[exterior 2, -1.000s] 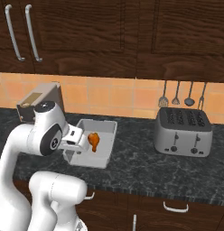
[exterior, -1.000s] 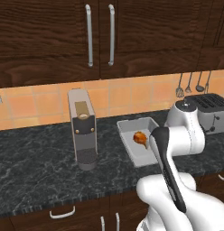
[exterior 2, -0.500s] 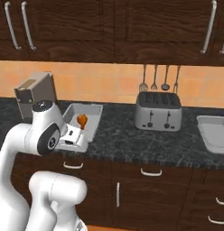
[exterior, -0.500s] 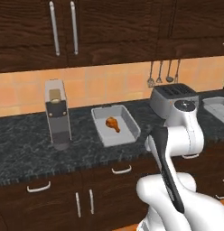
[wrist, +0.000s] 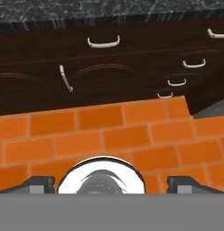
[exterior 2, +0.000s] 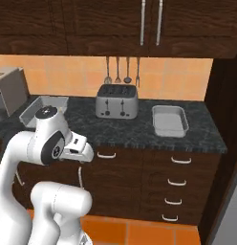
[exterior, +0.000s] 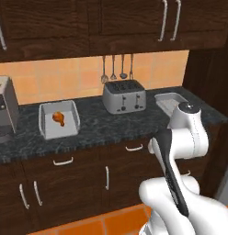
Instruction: Place one tomato and one chicken drumstick in each tupperware on the nearby counter, to pack two identical lunches.
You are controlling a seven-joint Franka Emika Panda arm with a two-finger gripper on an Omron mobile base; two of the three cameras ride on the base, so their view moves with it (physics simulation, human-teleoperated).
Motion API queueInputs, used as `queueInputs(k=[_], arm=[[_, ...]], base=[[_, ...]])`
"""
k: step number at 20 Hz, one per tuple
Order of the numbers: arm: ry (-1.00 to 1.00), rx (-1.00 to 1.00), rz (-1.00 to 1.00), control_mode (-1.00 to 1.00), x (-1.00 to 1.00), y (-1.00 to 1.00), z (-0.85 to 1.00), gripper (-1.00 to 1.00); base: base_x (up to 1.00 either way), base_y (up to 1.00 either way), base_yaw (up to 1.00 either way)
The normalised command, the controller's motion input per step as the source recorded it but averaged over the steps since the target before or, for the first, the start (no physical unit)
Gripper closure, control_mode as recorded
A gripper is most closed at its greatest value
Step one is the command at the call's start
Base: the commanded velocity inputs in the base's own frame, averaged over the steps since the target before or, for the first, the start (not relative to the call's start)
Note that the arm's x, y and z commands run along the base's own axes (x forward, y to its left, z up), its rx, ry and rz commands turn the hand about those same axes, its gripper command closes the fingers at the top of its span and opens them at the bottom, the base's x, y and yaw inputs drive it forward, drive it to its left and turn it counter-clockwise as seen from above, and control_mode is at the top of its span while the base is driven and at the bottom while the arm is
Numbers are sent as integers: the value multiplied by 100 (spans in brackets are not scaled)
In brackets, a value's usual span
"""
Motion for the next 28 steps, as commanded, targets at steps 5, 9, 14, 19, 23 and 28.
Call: queueInputs(k=[5, 9, 14, 19, 23, 28], arm=[[0, 0, 0, 100, 0, 0, 0, -100], [0, 0, 0, 100, 0, 0, 0, -100], [0, 0, 0, 100, 0, 0, 0, -100], [0, 0, 0, 100, 0, 0, 0, -100], [0, 0, 0, 100, 0, 0, 0, -100], [0, 0, 0, 100, 0, 0, 0, -100]], base=[[-49, -100, 0], [-8, -100, 6], [-21, -98, 8], [-35, -96, 4], [-23, -90, 6], [-1, -100, 6]])
